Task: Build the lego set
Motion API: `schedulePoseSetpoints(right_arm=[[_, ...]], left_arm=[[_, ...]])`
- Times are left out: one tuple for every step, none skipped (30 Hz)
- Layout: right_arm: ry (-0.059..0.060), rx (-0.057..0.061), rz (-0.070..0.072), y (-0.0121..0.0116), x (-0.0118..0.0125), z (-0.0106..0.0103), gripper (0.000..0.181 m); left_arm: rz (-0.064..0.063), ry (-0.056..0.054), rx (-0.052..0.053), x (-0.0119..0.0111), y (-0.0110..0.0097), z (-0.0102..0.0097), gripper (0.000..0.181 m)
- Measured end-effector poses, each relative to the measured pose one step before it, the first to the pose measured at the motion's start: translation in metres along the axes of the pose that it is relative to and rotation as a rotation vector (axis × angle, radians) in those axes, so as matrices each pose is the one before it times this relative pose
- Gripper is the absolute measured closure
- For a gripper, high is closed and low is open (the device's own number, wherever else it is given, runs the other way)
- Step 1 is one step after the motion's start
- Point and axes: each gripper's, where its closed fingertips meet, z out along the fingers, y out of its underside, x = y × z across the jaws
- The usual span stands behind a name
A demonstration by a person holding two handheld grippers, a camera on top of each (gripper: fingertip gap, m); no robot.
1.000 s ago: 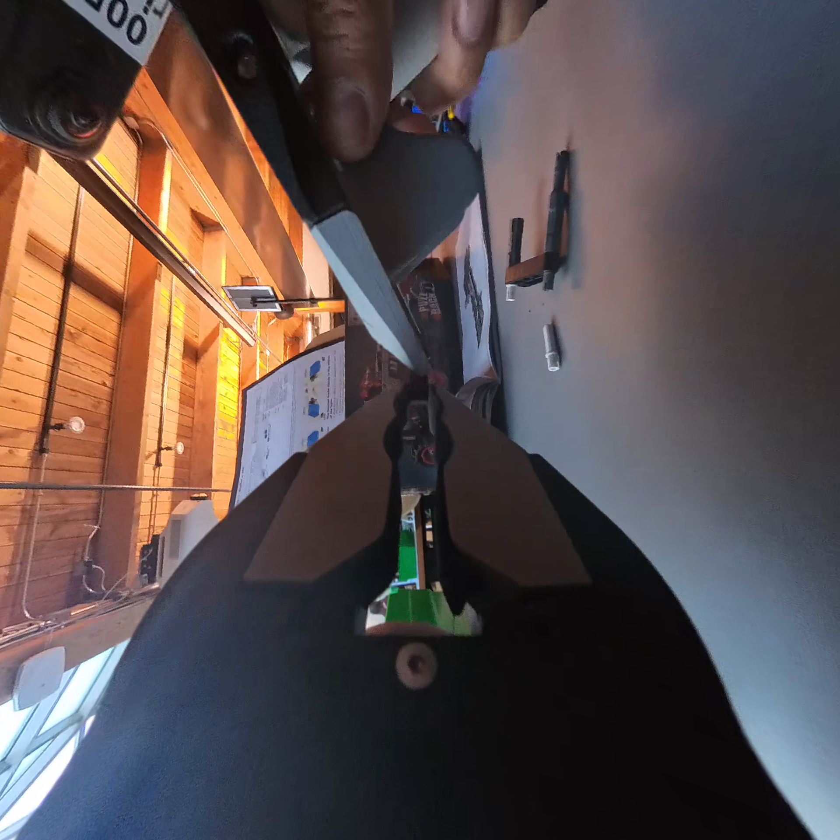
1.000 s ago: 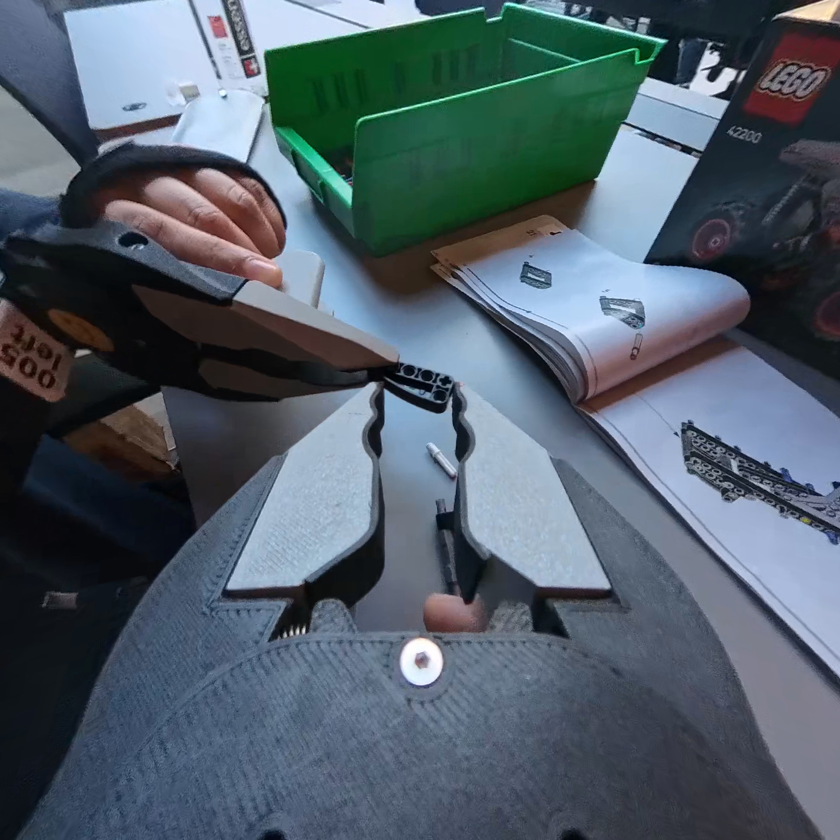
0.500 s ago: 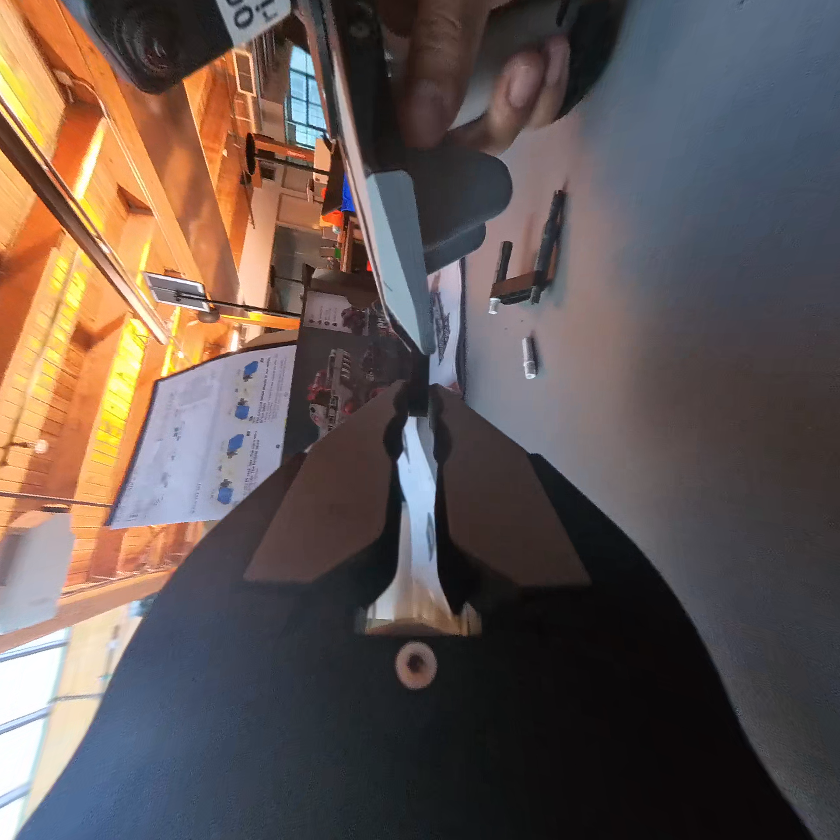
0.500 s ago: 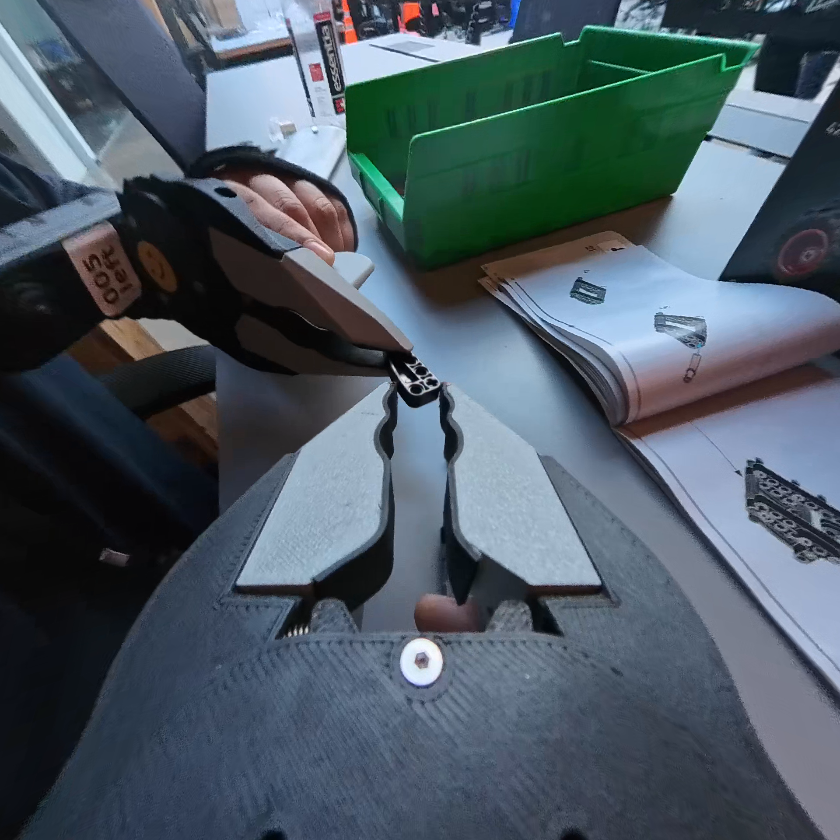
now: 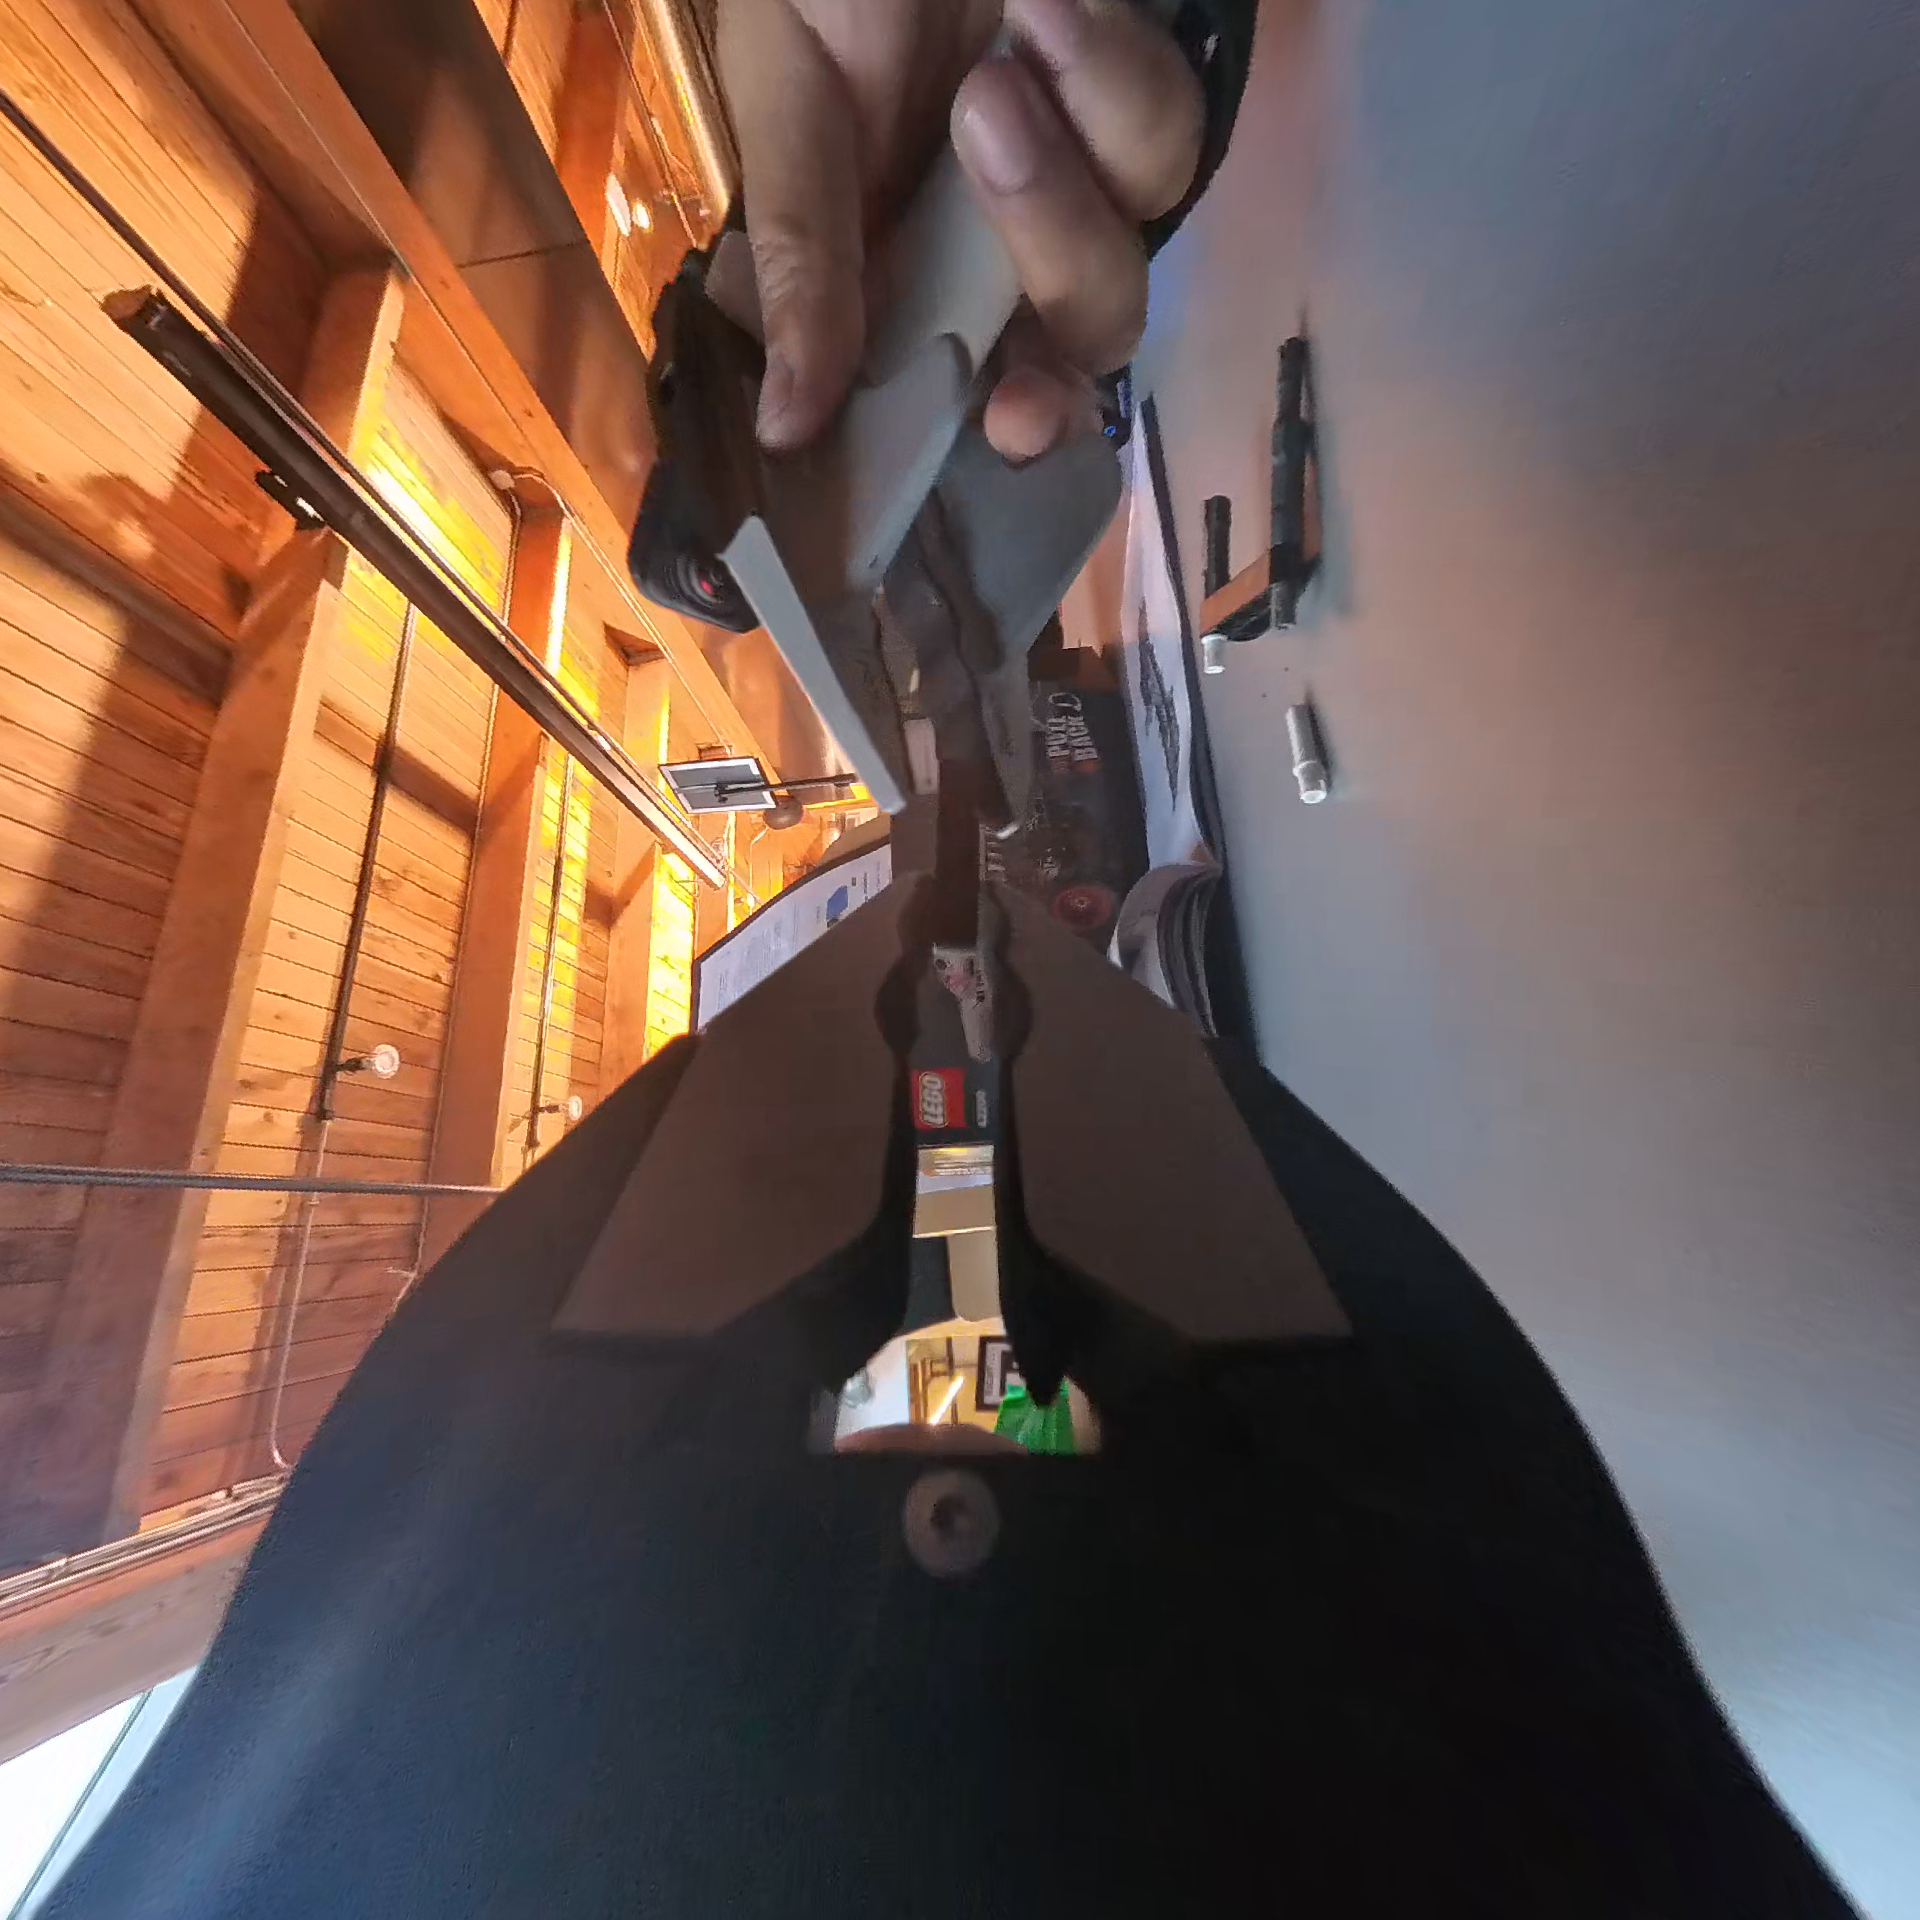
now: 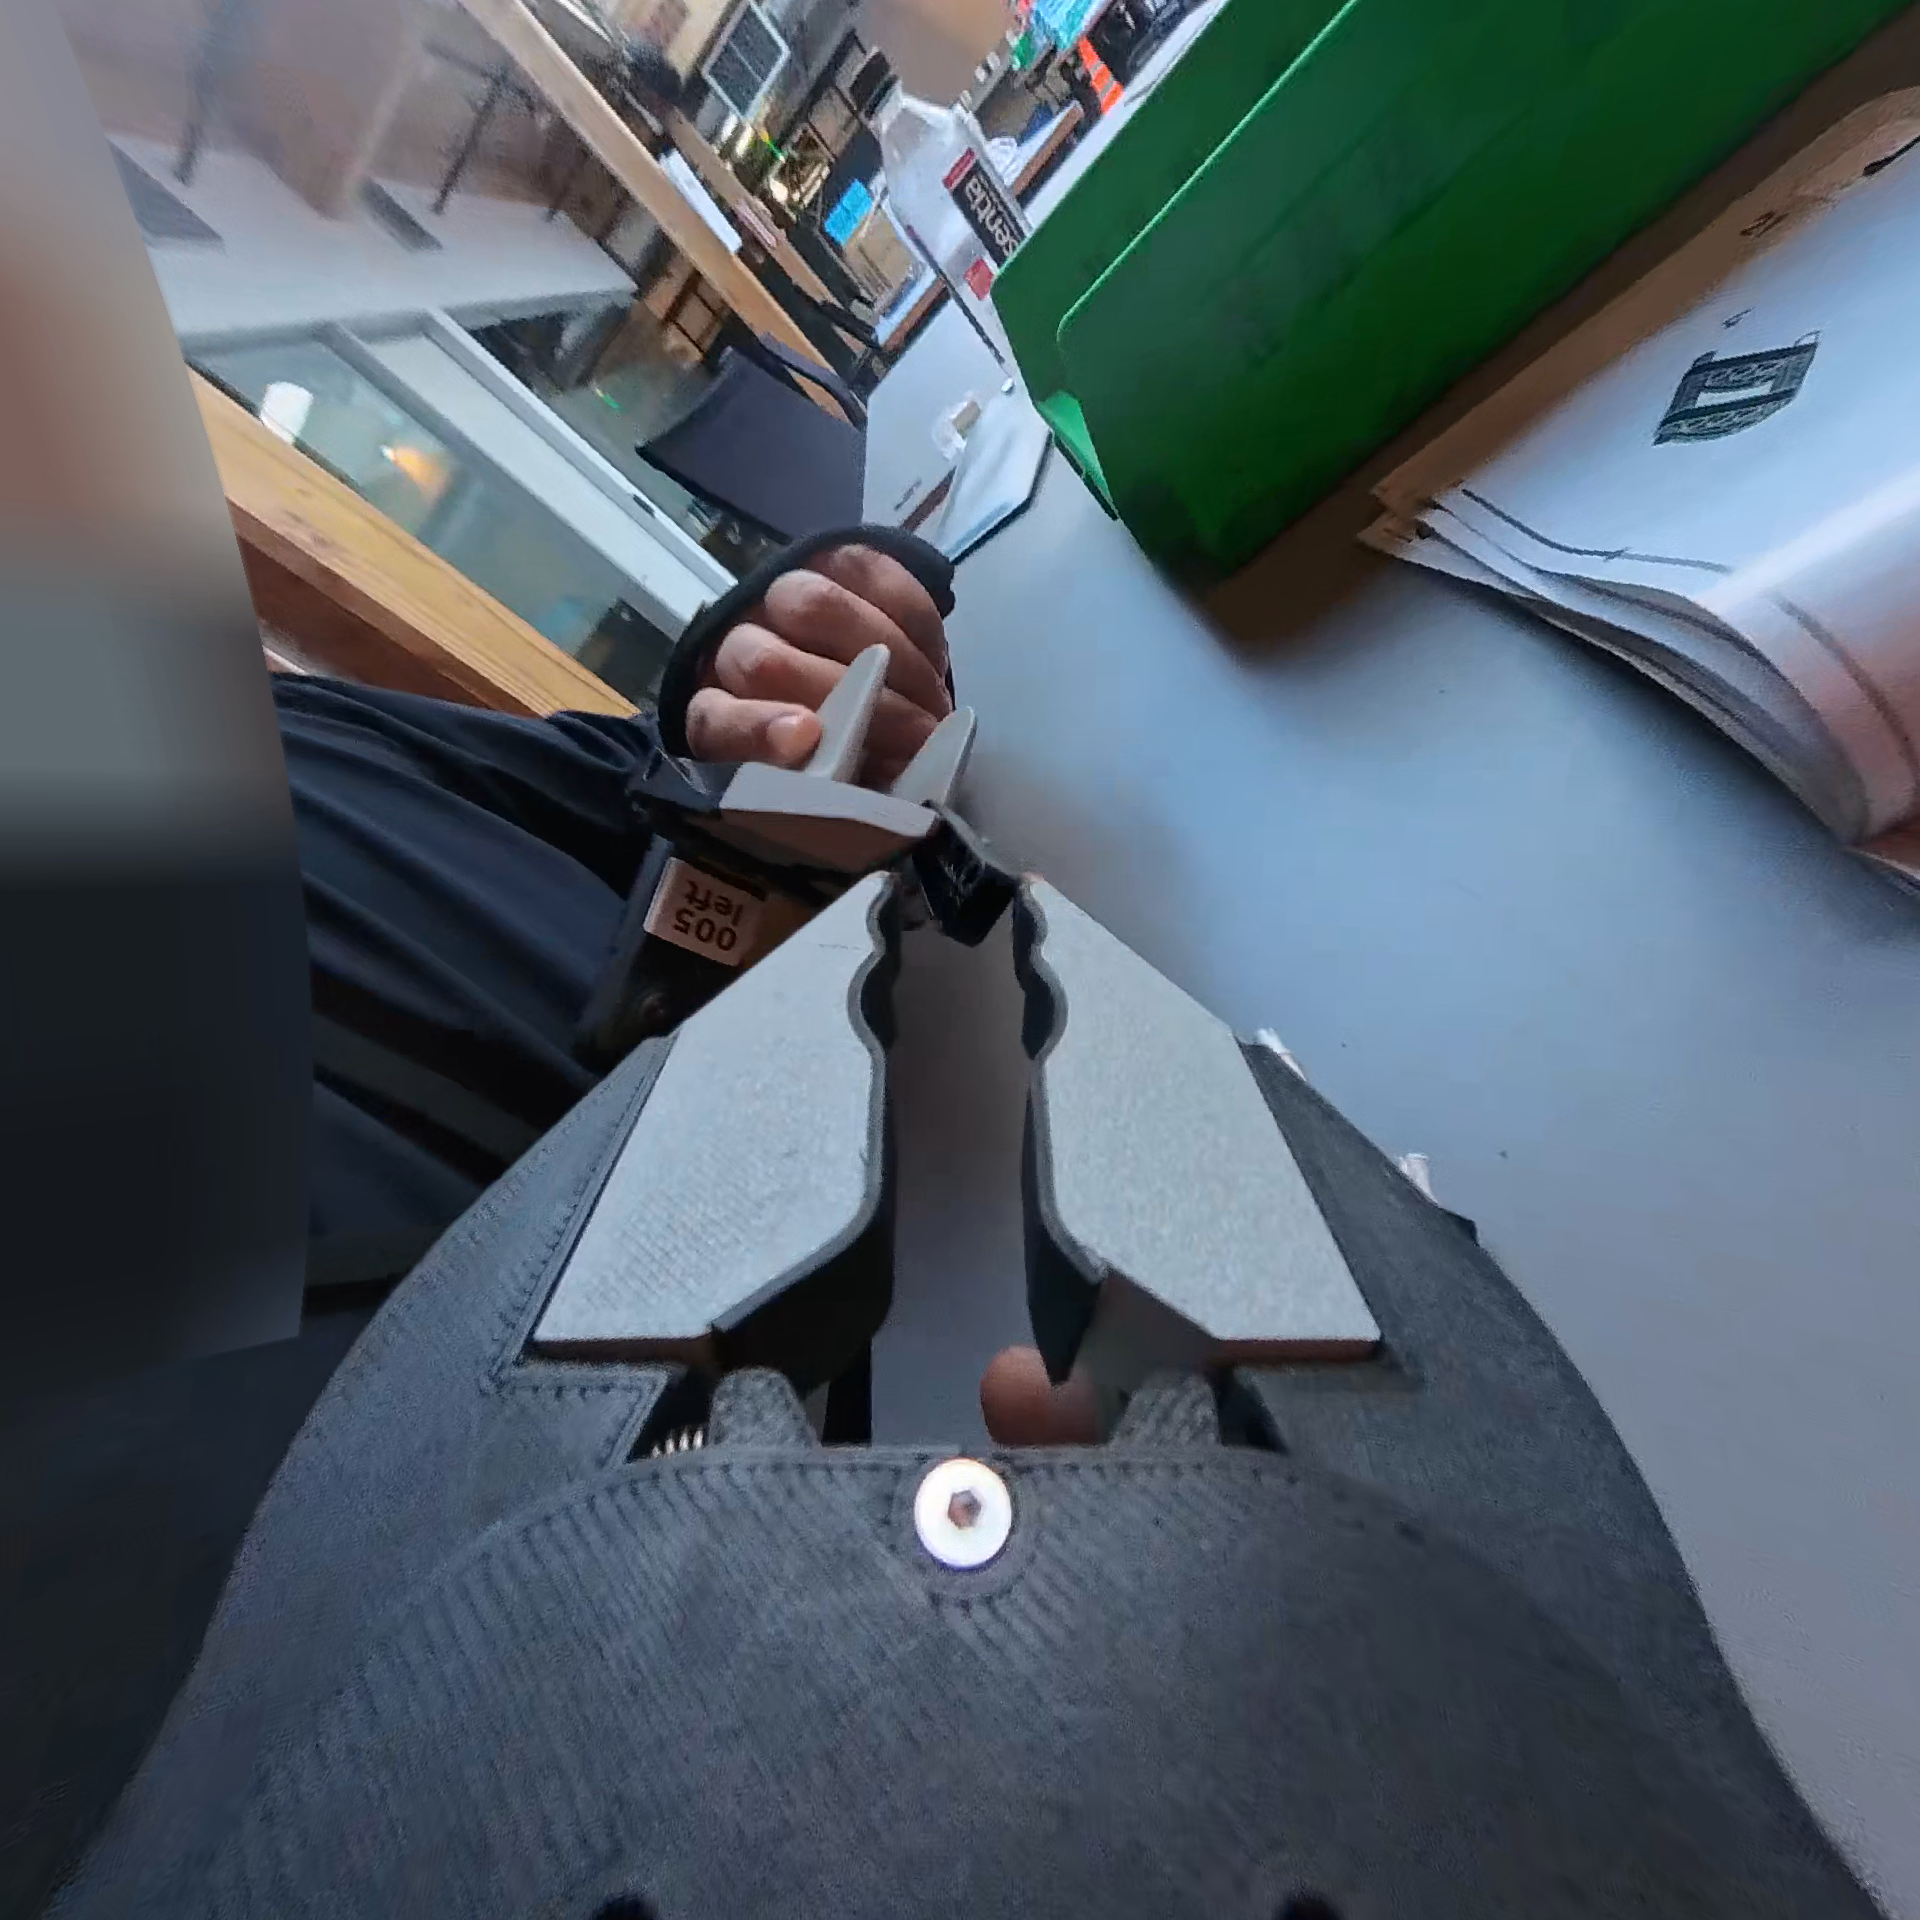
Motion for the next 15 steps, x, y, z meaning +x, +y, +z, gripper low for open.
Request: schedulePoseSetpoints(right_arm=[[0.0045, -0.0016, 0.0078, 0.00038, 0.00156, -0.00031, 0.171], [0.0080, -0.0065, -0.0095, 0.00111, 0.00128, 0.00019, 0.171], [0.0075, -0.0068, -0.0179, 0.00097, 0.00010, 0.00006, 0.172], [0.0092, -0.0041, -0.0215, 0.00033, -0.00041, -0.00027, 0.173], [0.0127, 0.0010, -0.0221, -0.00102, -0.00031, -0.00058, 0.173], [0.0174, 0.0120, -0.0289, -0.00315, 0.00017, -0.00156, 0.174], [0.0192, 0.0121, -0.0388, -0.00386, 0.00058, -0.00287, 0.175], [0.0181, 0.0105, -0.0467, -0.00417, 0.00051, -0.00423, 0.175], [0.0151, 0.0162, -0.0565, -0.00488, 0.00000, -0.00510, 0.176], [0.0079, 0.0142, -0.0680, -0.00436, -0.00128, -0.00510, 0.176], [0.0073, 0.0044, -0.0741, -0.00283, -0.00114, -0.00446, 0.177], [0.0183, -0.0037, -0.0723, -0.00141, 0.00086, -0.00371, 0.177], [0.0116, -0.0002, -0.0758, -0.00159, -0.00030, -0.00264, 0.176], [-0.0008, 0.0016, -0.0783, -0.00136, -0.00233, -0.00149, 0.176], [-0.0035, -0.0022, -0.0721, -0.00121, -0.00289, -0.00065, 0.176]], left_arm=[[0.0007, -0.0022, 0.0045, 0.00009, -0.00101, -0.00021, 0.177], [-0.0009, 0.0009, 0.0053, 0.00046, -0.00098, -0.00042, 0.177], [-0.0237, 0.0000, 0.0133, 0.00031, -0.00115, -0.00036, 0.177], [-0.0515, 0.0063, 0.0225, -0.00036, -0.00073, -0.00033, 0.177], [-0.0569, 0.0160, 0.0120, -0.00108, 0.00066, 0.00011, 0.175], [-0.0640, 0.0188, 0.0064, -0.00111, 0.00063, 0.00049, 0.174], [-0.0781, 0.0272, 0.0139, 0.00029, -0.00044, 0.00033, 0.172], [-0.0934, 0.0293, 0.0166, 0.00008, -0.00002, 0.00004, 0.170], [-0.1108, 0.0484, 0.0237, 0.00117, -0.00017, -0.00023, 0.168], [-0.1276, 0.0554, 0.0243, 0.00062, 0.00006, -0.00094, 0.166], [-0.1368, 0.0537, 0.0250, -0.00097, 0.00029, -0.00121, 0.164], [-0.1490, 0.0717, 0.0249, 0.00048, -0.00043, -0.00118, 0.161], [-0.1604, 0.0830, 0.0246, 0.00141, -0.00135, -0.00096, 0.159], [-0.1590, 0.0751, 0.0281, 0.00033, -0.00307, -0.00070, 0.158], [-0.1439, 0.0894, 0.0314, 0.00343, -0.00396, -0.00029, 0.156]])
